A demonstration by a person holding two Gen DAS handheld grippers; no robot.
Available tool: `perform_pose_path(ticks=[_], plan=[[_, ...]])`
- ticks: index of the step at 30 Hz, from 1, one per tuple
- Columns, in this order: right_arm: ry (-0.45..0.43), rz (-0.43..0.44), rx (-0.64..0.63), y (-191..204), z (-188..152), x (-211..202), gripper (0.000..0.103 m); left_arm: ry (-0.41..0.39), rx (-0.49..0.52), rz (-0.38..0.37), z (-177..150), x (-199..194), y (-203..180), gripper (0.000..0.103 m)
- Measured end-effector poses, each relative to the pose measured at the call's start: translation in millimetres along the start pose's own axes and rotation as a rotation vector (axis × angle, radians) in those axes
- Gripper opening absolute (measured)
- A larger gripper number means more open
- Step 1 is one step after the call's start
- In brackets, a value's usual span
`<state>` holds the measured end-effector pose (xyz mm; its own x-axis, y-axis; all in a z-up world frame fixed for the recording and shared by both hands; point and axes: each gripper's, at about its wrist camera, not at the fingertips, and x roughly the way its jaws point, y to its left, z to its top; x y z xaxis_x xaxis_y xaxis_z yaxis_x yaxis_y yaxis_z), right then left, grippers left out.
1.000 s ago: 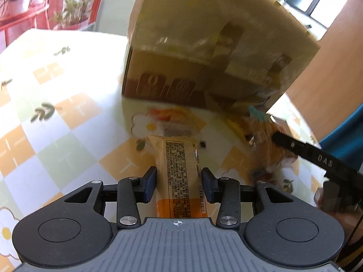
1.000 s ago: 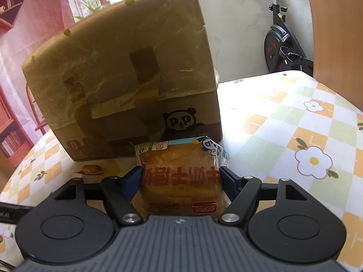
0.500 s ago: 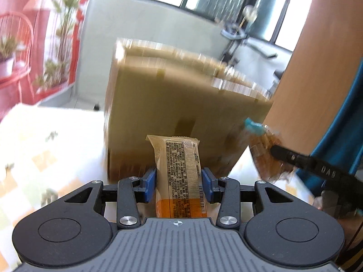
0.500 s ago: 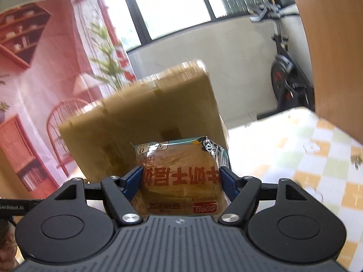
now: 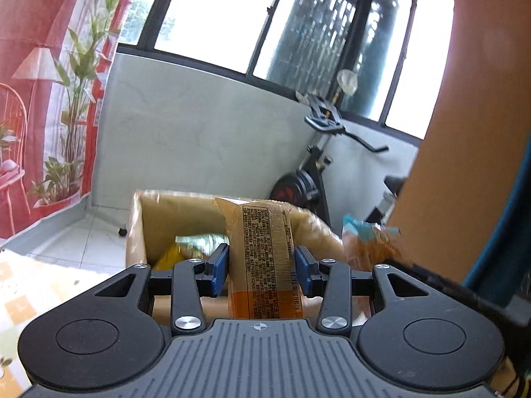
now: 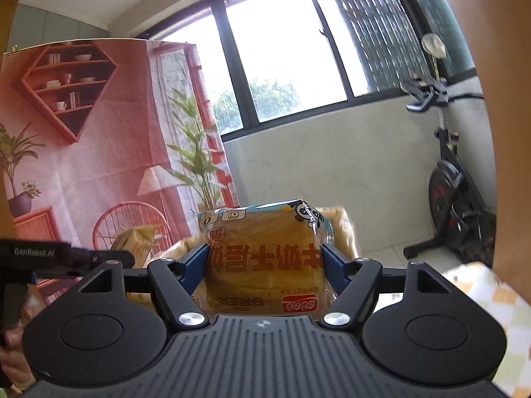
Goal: Organize snacks
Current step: 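Lift both held snacks and carry them over the open box, then open both tools to drop the snack bar and bread bag into the box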
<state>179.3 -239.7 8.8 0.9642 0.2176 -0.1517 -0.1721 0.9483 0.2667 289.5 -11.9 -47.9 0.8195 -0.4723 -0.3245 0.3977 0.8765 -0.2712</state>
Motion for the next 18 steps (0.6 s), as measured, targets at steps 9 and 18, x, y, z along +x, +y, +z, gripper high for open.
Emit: perform_pose_path(ticks=[9, 18], plan=[[0.014, -0.041, -0.033, -6, 11, 67, 0.074, 0.046, 0.037, 0.113, 16, 61, 0, 0.044], [0.09, -0.076, -0.03, -16, -3, 108, 0.074, 0.123, 0.056, 0.152, 9, 72, 16, 0.048]])
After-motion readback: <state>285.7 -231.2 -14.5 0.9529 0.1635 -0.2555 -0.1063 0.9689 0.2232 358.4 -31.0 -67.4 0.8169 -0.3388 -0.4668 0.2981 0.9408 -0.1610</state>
